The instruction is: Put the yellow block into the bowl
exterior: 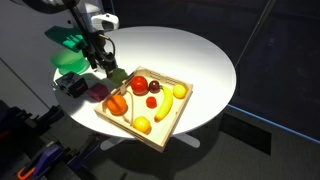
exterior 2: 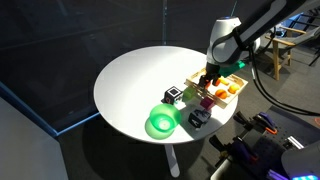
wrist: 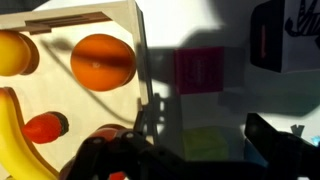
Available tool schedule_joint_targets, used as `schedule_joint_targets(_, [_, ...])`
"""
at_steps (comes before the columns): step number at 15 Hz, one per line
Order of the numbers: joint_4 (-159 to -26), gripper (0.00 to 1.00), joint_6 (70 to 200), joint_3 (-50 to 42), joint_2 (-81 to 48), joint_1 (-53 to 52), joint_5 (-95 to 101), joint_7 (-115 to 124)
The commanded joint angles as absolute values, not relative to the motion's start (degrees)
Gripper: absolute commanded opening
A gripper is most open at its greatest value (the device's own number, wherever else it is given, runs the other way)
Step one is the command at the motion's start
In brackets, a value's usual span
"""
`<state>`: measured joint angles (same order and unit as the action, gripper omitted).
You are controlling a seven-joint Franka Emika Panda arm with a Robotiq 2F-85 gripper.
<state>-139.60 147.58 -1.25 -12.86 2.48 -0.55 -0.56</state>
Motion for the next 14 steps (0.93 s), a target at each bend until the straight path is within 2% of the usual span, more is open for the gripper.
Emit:
schedule_joint_targets(1, [-135.6, 1.0, 148.9, -0.4, -16.6, 2.6, -0.3, -5.2])
schedule_joint_targets(14, [-129.8, 1.0, 157.3, 1.0, -24.6, 1.9, -0.5, -5.5])
